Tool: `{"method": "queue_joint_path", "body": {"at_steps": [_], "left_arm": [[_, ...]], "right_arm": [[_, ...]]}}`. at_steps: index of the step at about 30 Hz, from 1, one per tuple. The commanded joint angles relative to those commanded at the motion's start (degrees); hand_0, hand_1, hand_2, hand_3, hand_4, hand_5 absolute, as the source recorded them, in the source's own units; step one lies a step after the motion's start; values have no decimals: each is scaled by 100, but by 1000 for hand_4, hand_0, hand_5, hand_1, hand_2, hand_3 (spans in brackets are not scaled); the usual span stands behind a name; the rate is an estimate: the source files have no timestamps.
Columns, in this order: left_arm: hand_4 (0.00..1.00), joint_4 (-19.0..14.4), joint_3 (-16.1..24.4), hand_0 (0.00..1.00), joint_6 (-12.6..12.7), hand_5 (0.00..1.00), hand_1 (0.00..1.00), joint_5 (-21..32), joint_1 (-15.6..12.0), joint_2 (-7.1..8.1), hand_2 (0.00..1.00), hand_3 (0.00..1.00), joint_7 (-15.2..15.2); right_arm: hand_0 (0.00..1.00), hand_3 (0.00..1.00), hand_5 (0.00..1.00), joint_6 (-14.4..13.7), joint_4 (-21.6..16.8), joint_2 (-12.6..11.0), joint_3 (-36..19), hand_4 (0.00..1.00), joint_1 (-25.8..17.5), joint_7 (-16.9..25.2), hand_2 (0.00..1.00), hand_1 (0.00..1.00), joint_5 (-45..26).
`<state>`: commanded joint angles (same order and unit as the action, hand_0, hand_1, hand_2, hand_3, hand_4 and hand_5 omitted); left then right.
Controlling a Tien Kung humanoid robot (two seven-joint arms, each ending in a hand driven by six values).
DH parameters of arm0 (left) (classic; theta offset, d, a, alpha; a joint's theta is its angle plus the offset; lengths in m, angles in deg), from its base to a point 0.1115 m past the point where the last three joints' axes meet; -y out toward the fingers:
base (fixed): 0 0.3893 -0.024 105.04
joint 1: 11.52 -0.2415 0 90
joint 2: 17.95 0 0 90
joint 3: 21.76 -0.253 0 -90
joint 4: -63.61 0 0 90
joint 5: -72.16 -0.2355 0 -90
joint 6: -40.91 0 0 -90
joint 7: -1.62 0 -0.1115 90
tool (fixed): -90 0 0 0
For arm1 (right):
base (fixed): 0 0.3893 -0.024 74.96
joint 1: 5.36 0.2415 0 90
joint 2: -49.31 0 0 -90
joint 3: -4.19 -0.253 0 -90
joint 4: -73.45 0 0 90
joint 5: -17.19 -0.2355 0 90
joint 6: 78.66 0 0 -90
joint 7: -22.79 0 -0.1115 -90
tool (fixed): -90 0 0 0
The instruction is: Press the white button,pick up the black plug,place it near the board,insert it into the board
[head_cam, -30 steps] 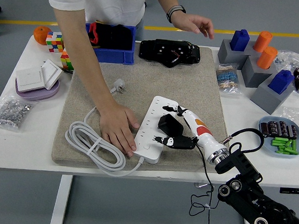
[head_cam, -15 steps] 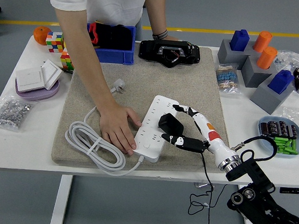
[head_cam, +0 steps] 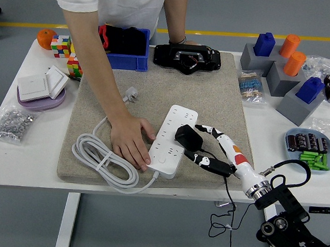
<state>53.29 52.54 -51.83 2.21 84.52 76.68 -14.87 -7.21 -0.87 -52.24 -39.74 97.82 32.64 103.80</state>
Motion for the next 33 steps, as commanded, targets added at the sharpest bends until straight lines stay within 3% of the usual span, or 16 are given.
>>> {"method": "queue_joint_path", "body": {"at_steps": [33], "left_arm": [[662, 0, 31, 707, 18, 270, 663, 47, 31, 1, 584, 678, 14]], "right_arm": [[994, 843, 763, 19, 63, 191, 379, 998, 340, -64, 882, 933, -102]]}}
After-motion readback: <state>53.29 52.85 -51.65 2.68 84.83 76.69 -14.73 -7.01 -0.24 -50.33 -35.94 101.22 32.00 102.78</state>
